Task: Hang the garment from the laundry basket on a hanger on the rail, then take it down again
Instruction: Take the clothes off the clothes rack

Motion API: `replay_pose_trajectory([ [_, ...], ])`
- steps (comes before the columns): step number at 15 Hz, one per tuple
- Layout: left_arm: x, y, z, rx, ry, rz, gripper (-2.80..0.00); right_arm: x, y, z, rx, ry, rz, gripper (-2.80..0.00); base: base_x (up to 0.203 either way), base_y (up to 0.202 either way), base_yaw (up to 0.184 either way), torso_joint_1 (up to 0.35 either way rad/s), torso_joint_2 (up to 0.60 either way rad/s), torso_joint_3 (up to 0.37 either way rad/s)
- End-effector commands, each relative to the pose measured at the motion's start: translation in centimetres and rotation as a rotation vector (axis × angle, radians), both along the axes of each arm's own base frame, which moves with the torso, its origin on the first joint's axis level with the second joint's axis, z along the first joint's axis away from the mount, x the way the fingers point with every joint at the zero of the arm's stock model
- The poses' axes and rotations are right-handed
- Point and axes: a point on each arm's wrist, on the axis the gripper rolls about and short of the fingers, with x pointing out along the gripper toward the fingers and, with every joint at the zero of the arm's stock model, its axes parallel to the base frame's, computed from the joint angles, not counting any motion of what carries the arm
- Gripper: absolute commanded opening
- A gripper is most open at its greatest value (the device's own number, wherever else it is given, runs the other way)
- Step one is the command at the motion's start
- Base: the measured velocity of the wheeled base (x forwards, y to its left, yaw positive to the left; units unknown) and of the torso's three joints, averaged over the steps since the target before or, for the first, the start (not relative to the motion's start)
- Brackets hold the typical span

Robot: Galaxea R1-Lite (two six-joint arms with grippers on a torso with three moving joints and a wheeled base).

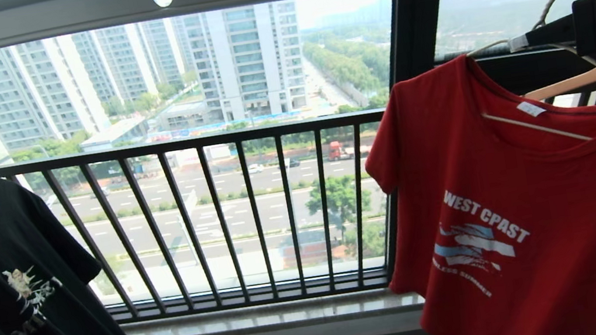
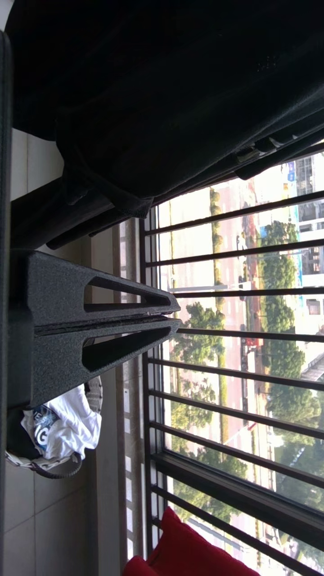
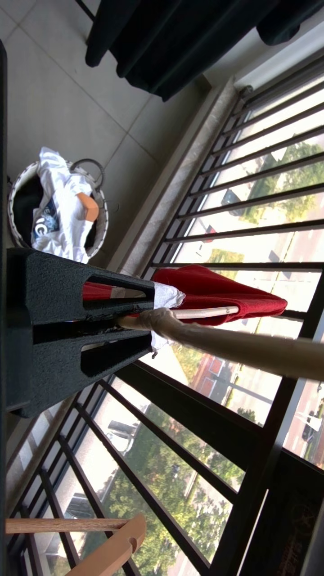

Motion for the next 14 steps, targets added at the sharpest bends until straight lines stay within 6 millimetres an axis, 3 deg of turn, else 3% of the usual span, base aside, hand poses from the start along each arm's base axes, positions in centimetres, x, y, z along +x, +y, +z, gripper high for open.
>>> replay_pose_trajectory([
  [1, 0.0, 0.0, 0.0, 0.0, 0.001, 0.0, -2.8, -0.4, 0.0, -0.2, -0.001, 0.006, 0.004, -2.8, 0.0, 0.0, 0.0, 0.0, 0.0, 0.0],
  [4, 0.0, 0.0, 0.0, 0.0, 0.003, -0.001, -2.8, -0.9, 0.1, -0.7, 0.0, 0.024, 0.005, -2.8, 0.0, 0.0, 0.0, 0.0, 0.0, 0.0],
  [14, 0.0, 0.0, 0.0, 0.0, 0.003, 0.0, -2.8, -2.5, 0.1, 0.4, -0.002, -0.018, 0.002, -2.8, 0.0, 0.0, 0.0, 0.0, 0.0, 0.0],
])
